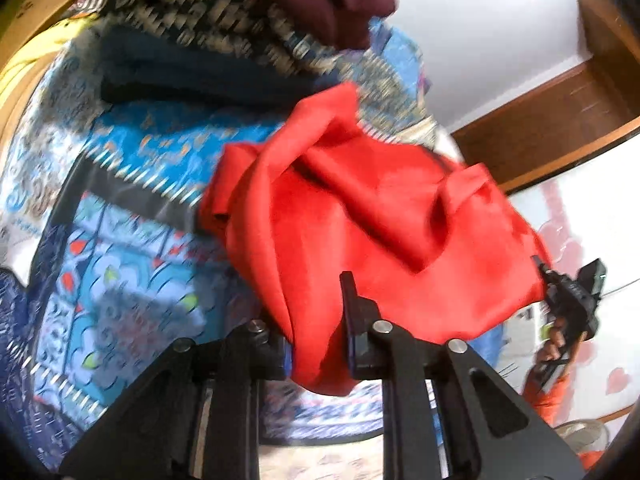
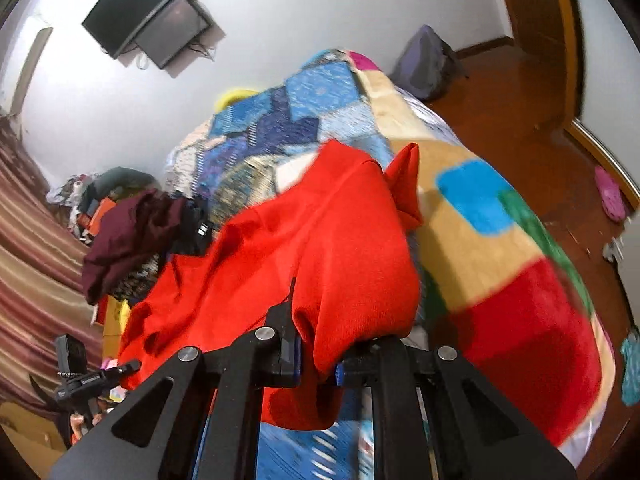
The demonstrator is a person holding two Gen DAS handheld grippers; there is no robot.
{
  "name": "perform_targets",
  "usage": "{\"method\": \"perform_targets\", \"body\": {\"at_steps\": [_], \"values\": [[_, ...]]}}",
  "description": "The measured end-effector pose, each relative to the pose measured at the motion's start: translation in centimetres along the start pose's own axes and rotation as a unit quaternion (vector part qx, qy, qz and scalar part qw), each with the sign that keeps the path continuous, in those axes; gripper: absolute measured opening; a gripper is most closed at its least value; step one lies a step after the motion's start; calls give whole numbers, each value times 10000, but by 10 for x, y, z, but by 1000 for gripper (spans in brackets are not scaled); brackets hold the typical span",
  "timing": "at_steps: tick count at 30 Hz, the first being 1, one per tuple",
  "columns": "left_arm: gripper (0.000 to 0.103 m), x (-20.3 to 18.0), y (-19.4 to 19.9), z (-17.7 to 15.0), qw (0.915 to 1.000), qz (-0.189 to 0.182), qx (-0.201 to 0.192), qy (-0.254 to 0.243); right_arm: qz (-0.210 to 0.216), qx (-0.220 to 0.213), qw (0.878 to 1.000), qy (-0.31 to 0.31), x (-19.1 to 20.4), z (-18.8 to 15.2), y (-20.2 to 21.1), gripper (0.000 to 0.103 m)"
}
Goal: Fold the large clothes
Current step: 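Release the jacket with both grippers and smooth it flat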
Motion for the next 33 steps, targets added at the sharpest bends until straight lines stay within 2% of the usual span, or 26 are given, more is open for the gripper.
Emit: {"method": "perform_targets", "body": {"at_steps": [3, 6, 9, 10, 11, 13, 14, 16, 18, 22, 23, 27, 30, 33], "values": [[20, 19, -7, -7, 9966, 818, -58, -104, -49, 129, 9998, -128, -11, -10, -6, 12], [20, 29, -8, -6, 9951, 983, -57, -106, -208, 123, 9995, -210, -22, -16, -7, 16], [21, 27, -3, -6, 9928, 1168, -164, -190, -410, 91, 9989, -192, -26, -18, 2, 29], [22, 28, 9, -2, 9916, 1248, -210, -247, -574, 69, 9982, -168, -28, -17, 5, 34], [26, 25, 14, 0, 9894, 1382, -280, -331, -735, 25, 9972, -126, -30, -15, 9, 36], [32, 20, 28, 3, 9838, 1658, -457, -506, -1058, -128, 9943, -4, -33, -11, 18, 47], [36, 16, 35, 6, 9805, 1777, -584, -603, -1225, -260, 9921, 76, -34, -8, 25, 49], [40, 11, 44, 17, 9775, 1820, -769, -745, -1645, -616, 9840, 299, -34, 0, 43, 50], [41, -1, 52, 23, 9776, 1702, -872, -874, -1929, -895, 9755, 563, -27, 9, 59, 52], [45, -27, 47, 25, 9772, 1529, -829, -1220, -1889, -1129, 9705, 982, -2, 25, 68, 66], [47, -35, 42, 24, 9771, 1479, -760, -1330, -1851, -1152, 9696, 1108, 6, 27, 66, 66], [48, -54, 5, 11, 9758, 1312, -274, -1729, -1633, -974, 9694, 1553, 35, 25, 41, 67], [48, -63, -23, 1, 9718, 1327, 110, -1944, -1439, -609, 9710, 1808, 51, 17, 8, 67], [48, -68, -41, 2, 9670, 1415, 251, -2105, -1382, -253, 9693, 2017, 60, 5, -24, 67]]}}
Point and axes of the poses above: each gripper's, at about its wrist camera, not at the fingertips, and y roughly against the way its jaws point, x to its left, z to its top, the point moved 10 cm from there along -y, roughly the way its jaws point, and after that the axes turned 6 degrees about x, right-handed, at the moved point
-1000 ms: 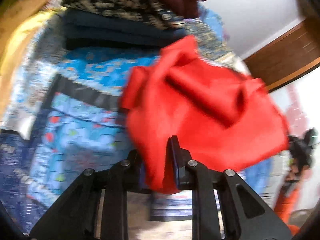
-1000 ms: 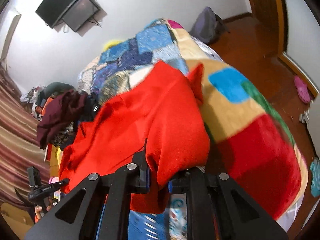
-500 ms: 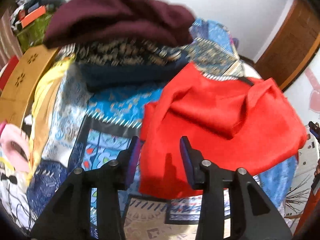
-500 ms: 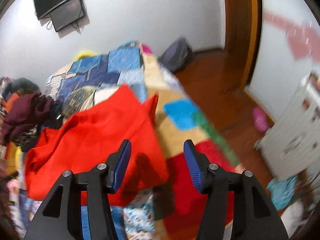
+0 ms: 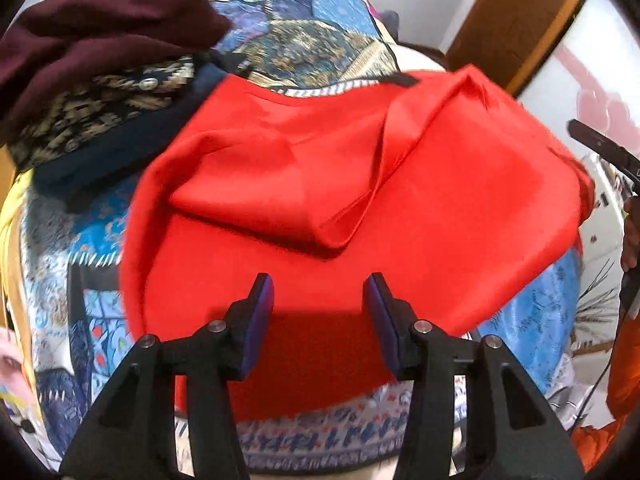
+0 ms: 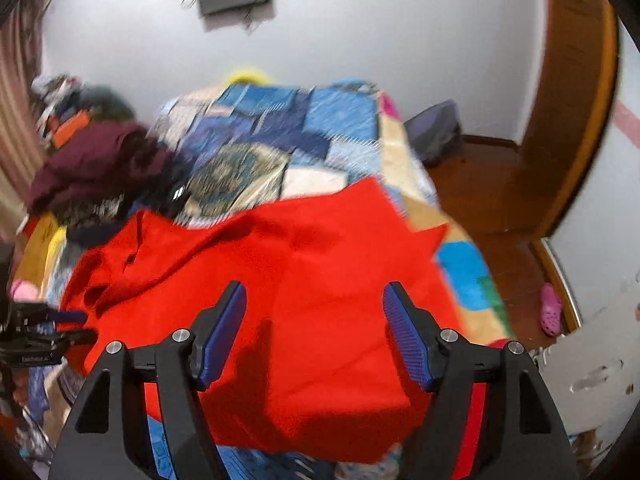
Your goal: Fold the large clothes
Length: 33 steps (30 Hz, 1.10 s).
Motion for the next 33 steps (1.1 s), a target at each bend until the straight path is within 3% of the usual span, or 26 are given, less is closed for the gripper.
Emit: {"method": "perform_targets", "body": {"at_steps": [3, 5, 8, 11, 14, 18, 20, 22, 27, 33], "values": [[56, 1, -10, 15, 10000, 44, -43, -28, 109, 375, 9991, 177, 11, -15, -23, 67], [68, 11, -20, 30, 9999, 86, -73, 85, 157, 379, 9991, 124, 10, -19, -29, 69], [68, 26, -36, 50, 9995, 27, -11, 305, 328, 413, 9986, -103, 5, -19, -33, 74], [68, 59, -50, 76, 9975, 323, -29, 620, 384, 445, 9980, -234, -1, -20, -36, 75], [68, 98, -50, 96, 9905, 808, -150, 1105, 371, 428, 9981, -247, -3, -20, -37, 79], [68, 148, -18, 106, 9697, 1363, -683, 1909, 367, 410, 9981, -282, -5, -20, -37, 81], [68, 159, -2, 103, 9654, 1329, -872, 2067, 364, 413, 9980, -302, -6, -20, -38, 81], [68, 161, 6, 97, 9664, 1250, -868, 2072, 326, 417, 9981, -311, -7, -19, -39, 81], [68, 139, 3, 71, 9791, 973, -549, 1701, 168, 408, 9983, -381, -7, -18, -38, 81], [68, 78, -25, 34, 9915, 59, 50, 1299, 84, 393, 9983, -414, -4, -20, -31, 81]]}}
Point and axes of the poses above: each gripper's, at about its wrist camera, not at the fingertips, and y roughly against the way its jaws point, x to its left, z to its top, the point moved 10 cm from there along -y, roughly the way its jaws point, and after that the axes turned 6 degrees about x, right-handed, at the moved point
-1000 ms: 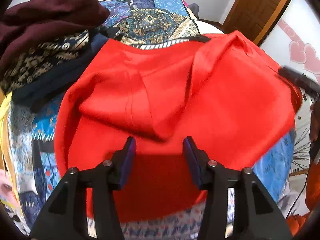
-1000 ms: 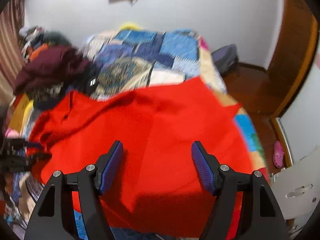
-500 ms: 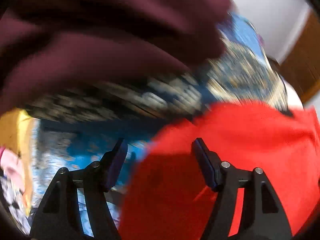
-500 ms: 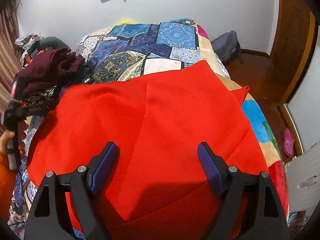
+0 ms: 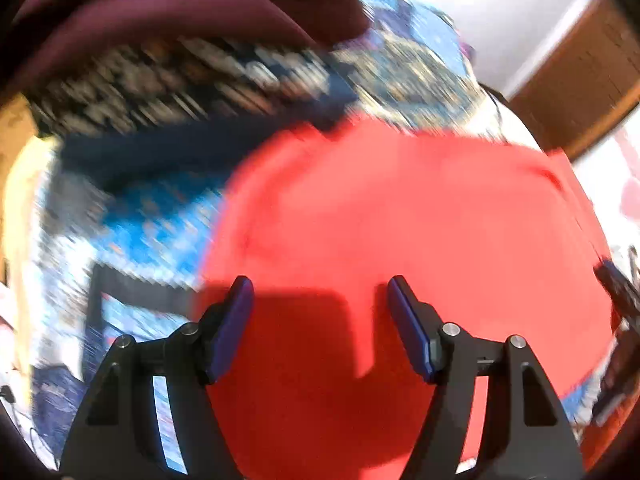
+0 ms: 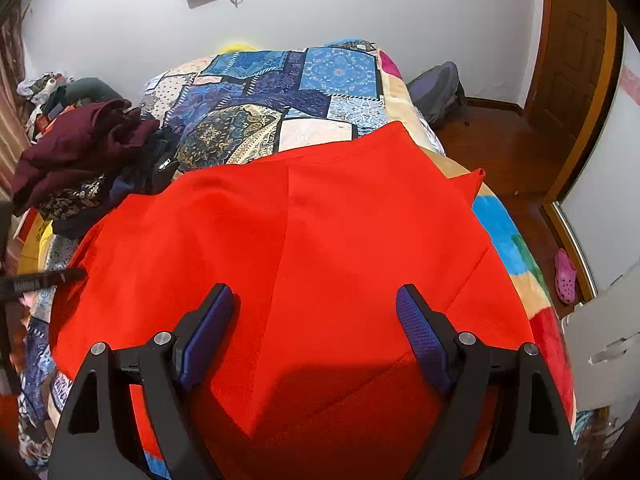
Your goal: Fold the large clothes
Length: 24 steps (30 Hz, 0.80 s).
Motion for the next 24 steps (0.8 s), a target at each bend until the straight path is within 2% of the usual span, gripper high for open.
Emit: {"method": "perform_targets", "body": {"at_steps": [4, 9, 14, 17, 20, 23, 24], "values": [[70, -11, -6, -16, 9993, 293, -45, -210, -1, 5, 10000, -11, 1, -3, 6, 81], [71, -4, 2, -31, 10000, 29, 9, 88, -23, -61, 10000, 17, 6, -9, 20, 81], [71, 13, 23, -50, 9994, 242, -135, 204, 10, -190, 9997, 177, 17, -10, 35, 81], [71, 28, 37, -58, 9980, 215, -270, 522, 21, -313, 9990, 307, 28, -9, 43, 81], [72, 53, 51, -66, 9933, 98, -445, 1061, 71, -412, 9984, 387, 38, -8, 49, 81], [76, 74, 56, -78, 9836, -305, -494, 1710, 137, -490, 9977, 444, 50, -7, 52, 81], [76, 82, 56, -83, 9768, -560, -475, 2010, 154, -499, 9976, 460, 53, -7, 52, 81]]}}
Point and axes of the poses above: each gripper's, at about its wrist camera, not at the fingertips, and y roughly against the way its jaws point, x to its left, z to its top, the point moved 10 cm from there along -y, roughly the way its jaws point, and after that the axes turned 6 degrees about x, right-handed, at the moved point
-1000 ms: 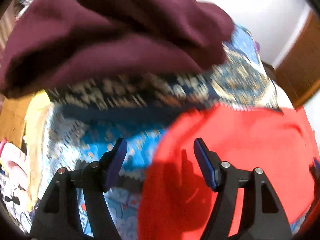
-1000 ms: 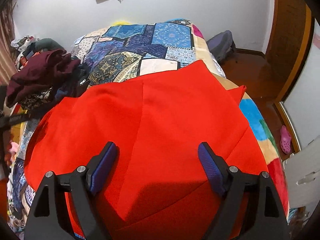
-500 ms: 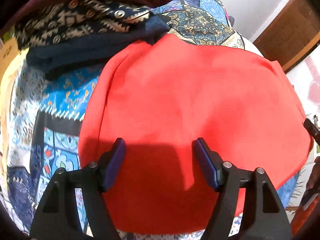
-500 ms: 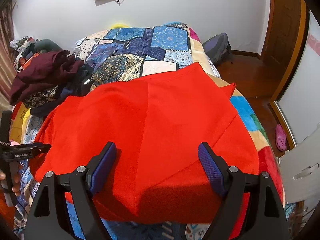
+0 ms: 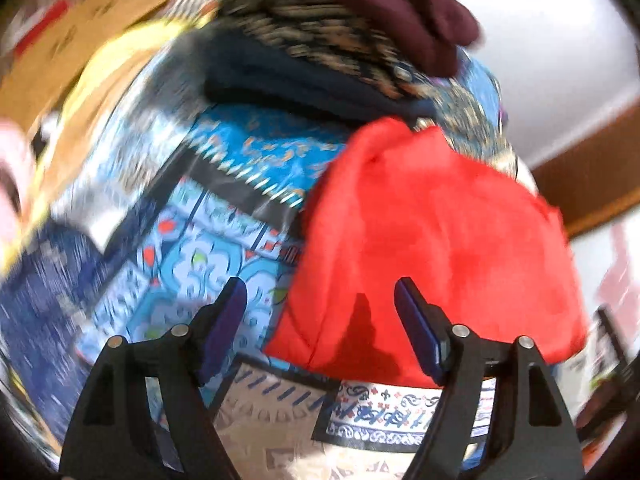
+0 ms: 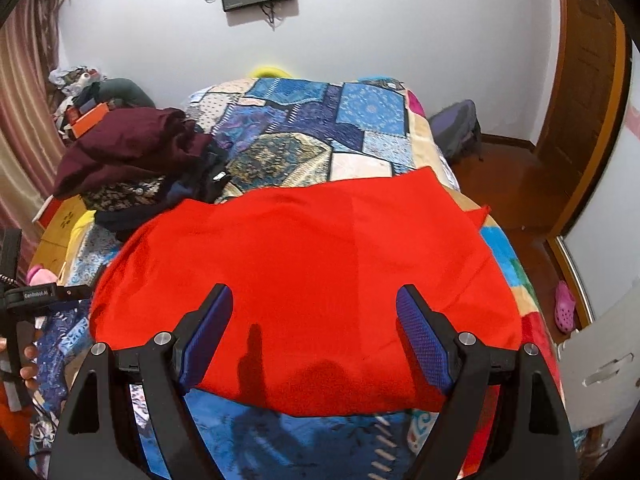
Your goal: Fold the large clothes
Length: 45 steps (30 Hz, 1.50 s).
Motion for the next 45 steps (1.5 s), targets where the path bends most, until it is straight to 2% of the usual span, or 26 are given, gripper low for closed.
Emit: {"method": "perform_targets", "body": {"at_steps": [2, 4, 6, 9, 12, 13, 21, 26, 28, 29, 30, 33, 34, 35, 36, 37, 38, 42, 45], "values": [[77, 11, -4, -3, 9984, -346, 140, 422, 52, 11, 10000, 37, 8, 1, -2, 81], [77, 19, -13, -8, 9916, -846, 388, 898, 97, 37, 9999, 62, 15, 0, -4, 81], [77, 23, -26, -16, 9786, -1400, 729, 1317, 123, 74, 9998, 107, 21, 0, -8, 81], [78, 21, -45, -29, 9587, -1931, 1157, 1741, 114, 111, 9998, 151, 28, 0, -12, 81], [83, 16, -49, -28, 9567, -2018, 1147, 1757, 124, 149, 9996, 184, 31, 1, -17, 81], [89, 13, -50, -27, 9549, -2091, 1152, 1765, 125, 167, 9996, 180, 32, 1, -19, 81], [94, -36, -72, -15, 9295, -2796, 1427, 1934, 145, 405, 9991, 42, 28, -4, -39, 81], [95, -56, -86, 0, 9321, -2762, 1391, 1887, 73, 438, 9989, 137, 25, -5, -44, 81], [95, -61, -92, 8, 9398, -2605, 1282, 1802, 50, 459, 9988, 178, 25, -5, -47, 81], [94, -62, -94, 12, 9461, -2467, 1203, 1722, 32, 470, 9987, 203, 25, -6, -48, 81], [92, -65, -99, 18, 9557, -2227, 1092, 1584, 13, 476, 9986, 231, 25, -5, -49, 81], [71, -80, -108, 28, 9783, -1551, 843, 1081, -49, 513, 9980, 357, 27, -6, -51, 81], [60, -85, -110, 31, 9831, -1382, 778, 913, -56, 528, 9978, 384, 27, -5, -51, 81], [49, -91, -110, 33, 9877, -1209, 689, 712, -64, 545, 9977, 408, 28, -4, -51, 81], [45, -95, -109, 35, 9901, -1112, 613, 604, -75, 565, 9974, 435, 28, -3, -51, 81], [28, -101, -105, 39, 9925, -1031, 466, 468, -83, 578, 9972, 457, 29, -2, -51, 81], [19, -107, -101, 41, 9934, -1020, 366, 367, -93, 585, 9970, 491, 29, 0, -50, 81], [15, -134, -68, 55, 9962, -836, -205, -146, -108, 439, 9976, 523, 32, 17, -45, 81], [14, -160, -38, 61, 9934, -786, -633, -537, 18, 463, 9973, 568, 42, 23, -49, 81]]}}
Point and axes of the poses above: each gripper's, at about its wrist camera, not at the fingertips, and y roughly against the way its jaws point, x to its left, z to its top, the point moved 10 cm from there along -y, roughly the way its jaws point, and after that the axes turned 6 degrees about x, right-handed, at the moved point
